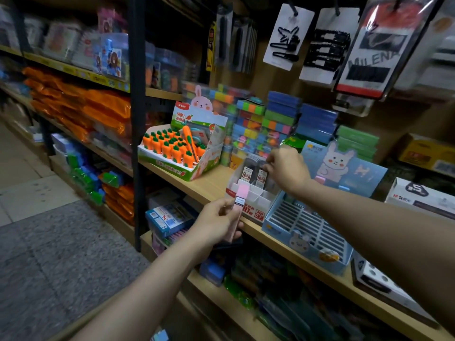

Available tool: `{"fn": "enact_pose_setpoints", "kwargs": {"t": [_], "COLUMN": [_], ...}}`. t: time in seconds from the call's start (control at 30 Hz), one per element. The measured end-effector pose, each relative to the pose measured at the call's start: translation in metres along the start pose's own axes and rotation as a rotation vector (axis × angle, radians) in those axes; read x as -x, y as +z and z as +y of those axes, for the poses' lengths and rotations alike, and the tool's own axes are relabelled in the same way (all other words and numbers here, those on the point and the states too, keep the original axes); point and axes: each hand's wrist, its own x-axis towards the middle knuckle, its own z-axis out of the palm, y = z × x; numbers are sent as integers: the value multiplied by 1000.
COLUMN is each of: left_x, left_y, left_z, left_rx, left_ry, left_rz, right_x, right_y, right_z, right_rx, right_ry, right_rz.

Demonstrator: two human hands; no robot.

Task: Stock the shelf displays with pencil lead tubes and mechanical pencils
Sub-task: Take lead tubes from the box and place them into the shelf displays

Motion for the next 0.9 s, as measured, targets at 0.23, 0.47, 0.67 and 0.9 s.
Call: {"fn": "enact_pose_setpoints", "kwargs": {"t": [0.23,0.47,0.67,0.9], "left_x": [-2,1,14,17], "left_y": [4,36,60,60], "left_z": [-1,-1,-14,-38], "left_rx": [-70,-234,-797,-1254], "left_ry": [120,239,558,590], "left_rz": [85,-59,-88,-237], "right_x": [23,105,100,85], "right_y": [-26,-57,-101,-95], "right_z": [0,5,67,102], "right_rx": [-532,-905,-553,-222], "right_ry": [147,212,195,78], "right_rz": [3,-264,-95,63]}}
